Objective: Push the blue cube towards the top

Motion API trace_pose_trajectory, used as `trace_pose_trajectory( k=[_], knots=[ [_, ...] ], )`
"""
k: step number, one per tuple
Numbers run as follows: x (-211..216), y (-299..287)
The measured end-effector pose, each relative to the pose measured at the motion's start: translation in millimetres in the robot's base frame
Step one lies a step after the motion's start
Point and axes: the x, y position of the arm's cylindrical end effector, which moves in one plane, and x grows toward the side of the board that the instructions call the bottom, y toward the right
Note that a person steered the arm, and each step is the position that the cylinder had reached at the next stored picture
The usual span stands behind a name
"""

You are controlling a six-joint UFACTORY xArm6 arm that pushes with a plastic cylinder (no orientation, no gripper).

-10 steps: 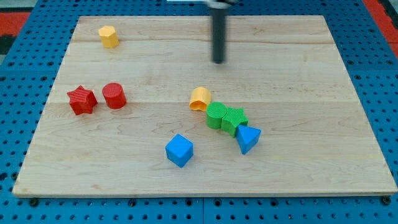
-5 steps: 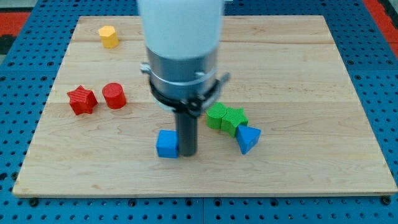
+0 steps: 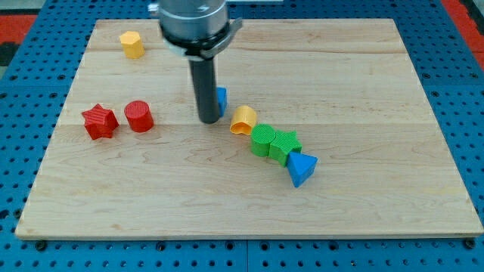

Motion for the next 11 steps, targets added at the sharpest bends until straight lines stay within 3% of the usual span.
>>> trace_pose_trajectory(
  k=[1,2,4,5,7,11],
  knots=[
    [-49,8],
    [-60,-28],
    [-100,42],
    [-110,23],
    [-123,42],
    [-119,46]
  ],
)
